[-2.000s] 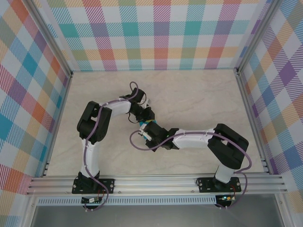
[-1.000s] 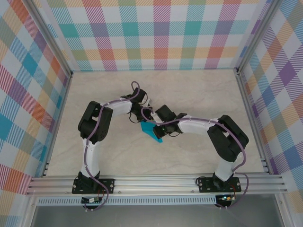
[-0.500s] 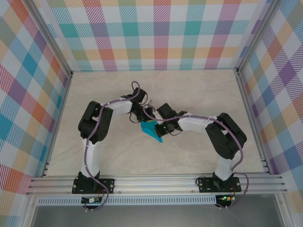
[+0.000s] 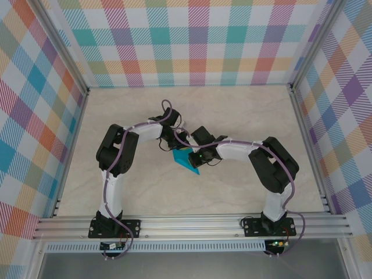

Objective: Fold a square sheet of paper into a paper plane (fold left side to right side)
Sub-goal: Third fold the triangle at the center of the table.

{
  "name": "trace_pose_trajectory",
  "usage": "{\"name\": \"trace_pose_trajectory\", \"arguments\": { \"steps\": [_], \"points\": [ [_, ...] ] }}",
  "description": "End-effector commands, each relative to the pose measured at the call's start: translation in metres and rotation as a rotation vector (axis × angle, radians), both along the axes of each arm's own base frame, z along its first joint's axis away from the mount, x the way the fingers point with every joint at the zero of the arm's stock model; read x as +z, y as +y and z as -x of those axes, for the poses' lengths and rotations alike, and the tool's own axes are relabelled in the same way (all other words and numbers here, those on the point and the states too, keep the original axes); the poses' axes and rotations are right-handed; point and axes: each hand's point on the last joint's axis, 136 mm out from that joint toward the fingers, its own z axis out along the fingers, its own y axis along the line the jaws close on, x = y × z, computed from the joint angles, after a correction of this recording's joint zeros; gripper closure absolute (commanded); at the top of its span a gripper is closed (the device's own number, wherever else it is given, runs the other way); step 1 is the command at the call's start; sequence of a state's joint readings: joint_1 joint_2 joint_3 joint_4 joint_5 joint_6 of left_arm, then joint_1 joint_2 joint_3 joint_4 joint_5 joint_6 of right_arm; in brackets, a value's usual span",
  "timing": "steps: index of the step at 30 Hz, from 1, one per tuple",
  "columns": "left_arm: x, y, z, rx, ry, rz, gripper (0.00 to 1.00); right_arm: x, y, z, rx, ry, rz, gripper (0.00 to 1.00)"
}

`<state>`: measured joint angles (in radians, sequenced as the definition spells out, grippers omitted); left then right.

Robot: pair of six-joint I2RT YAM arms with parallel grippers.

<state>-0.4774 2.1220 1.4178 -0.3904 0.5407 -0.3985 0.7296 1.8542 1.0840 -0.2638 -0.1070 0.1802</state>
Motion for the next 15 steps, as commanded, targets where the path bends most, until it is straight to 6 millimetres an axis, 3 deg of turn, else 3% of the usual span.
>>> {"name": "trace_pose_trajectory", "arguments": {
  "steps": [1,15],
  "points": [
    [-0.0216,0.0036,0.0128,-0.019,0.048,-0.064,0.89,-0.0010,0.0002,-0.0031,-0.016,0.028,0.000,1.00],
    [-0.0231,0.0037,0.0137,-0.018,0.050,-0.069,0.89,0.0039,-0.0006,-0.0096,-0.032,0.017,-0.015,1.00]
  ]
}}
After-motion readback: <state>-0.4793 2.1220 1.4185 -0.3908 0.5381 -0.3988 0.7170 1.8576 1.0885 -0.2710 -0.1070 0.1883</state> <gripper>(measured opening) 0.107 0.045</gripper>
